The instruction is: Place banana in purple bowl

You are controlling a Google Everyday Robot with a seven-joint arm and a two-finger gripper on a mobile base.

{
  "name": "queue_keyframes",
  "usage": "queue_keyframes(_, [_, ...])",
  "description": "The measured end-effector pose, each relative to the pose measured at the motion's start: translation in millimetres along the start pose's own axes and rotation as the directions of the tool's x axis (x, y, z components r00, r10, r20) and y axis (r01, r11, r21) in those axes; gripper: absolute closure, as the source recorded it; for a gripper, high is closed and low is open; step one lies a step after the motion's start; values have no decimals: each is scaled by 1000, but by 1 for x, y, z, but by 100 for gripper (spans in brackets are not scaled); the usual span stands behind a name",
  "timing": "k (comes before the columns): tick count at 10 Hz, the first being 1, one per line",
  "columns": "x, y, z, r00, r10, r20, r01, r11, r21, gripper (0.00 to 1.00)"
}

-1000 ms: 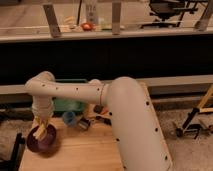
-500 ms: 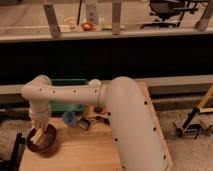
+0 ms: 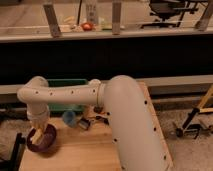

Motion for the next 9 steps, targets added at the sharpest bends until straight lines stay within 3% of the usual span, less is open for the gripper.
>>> queue_keyframes(2, [3,0,-3,1000,16,-12,-16,1000,-7,20])
queue_keyframes(9, [16,-1,-15,997,60,-44,-61,998,-13,20])
